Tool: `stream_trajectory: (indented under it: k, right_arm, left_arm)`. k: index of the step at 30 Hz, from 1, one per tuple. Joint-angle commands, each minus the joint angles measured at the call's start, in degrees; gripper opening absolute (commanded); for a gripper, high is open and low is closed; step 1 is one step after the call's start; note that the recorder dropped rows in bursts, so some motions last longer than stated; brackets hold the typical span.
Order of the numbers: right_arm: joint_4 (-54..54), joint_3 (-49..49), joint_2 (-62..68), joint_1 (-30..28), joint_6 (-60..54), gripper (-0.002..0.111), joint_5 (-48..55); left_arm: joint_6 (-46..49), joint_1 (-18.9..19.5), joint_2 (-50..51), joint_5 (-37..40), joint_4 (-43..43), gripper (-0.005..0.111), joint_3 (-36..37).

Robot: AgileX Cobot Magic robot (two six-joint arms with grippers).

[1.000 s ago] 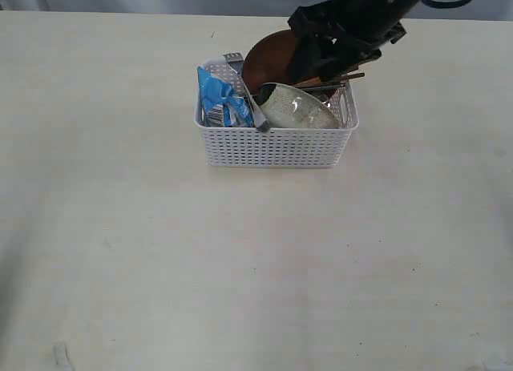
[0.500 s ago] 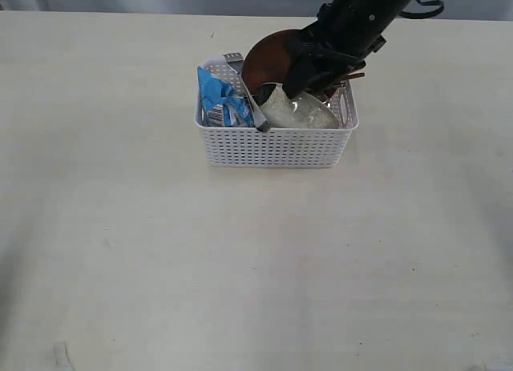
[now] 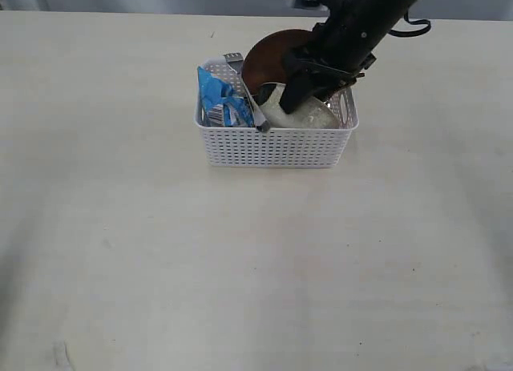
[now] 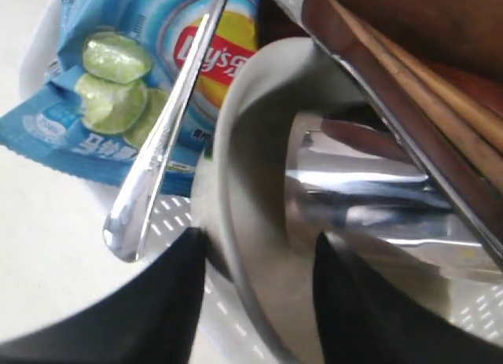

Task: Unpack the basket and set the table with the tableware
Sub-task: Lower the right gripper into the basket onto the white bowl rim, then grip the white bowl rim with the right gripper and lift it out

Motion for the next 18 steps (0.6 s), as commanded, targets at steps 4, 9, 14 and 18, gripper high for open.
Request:
stream_trajectory:
  k: [4,9,14,18]
  right_arm:
    - [0.4,-0.4,-0.1,0.0,-2.5,0.006,-0.2]
    - [1.4,-0.4,-0.1,0.0,-3.6,-0.001,0.6]
    - [5.9,-0.4,-0.1,0.0,-4.8,-0.001,1.3]
    - [8.0,-0.4,-0.1,0.0,-4.8,-0.001,1.3]
  left_arm:
    - [0.0,-0.4,-0.2,-0.5,-0.7,0.000,0.1]
    - [0.0,-0.4,-0.2,-0.5,-0.7,0.000,0.1]
    - [0.0,-0.4,-0.2,-0.5,-0.7,0.000,0.1]
    - [0.0,-0.4,-0.2,-0.5,-0.7,0.000,0.1]
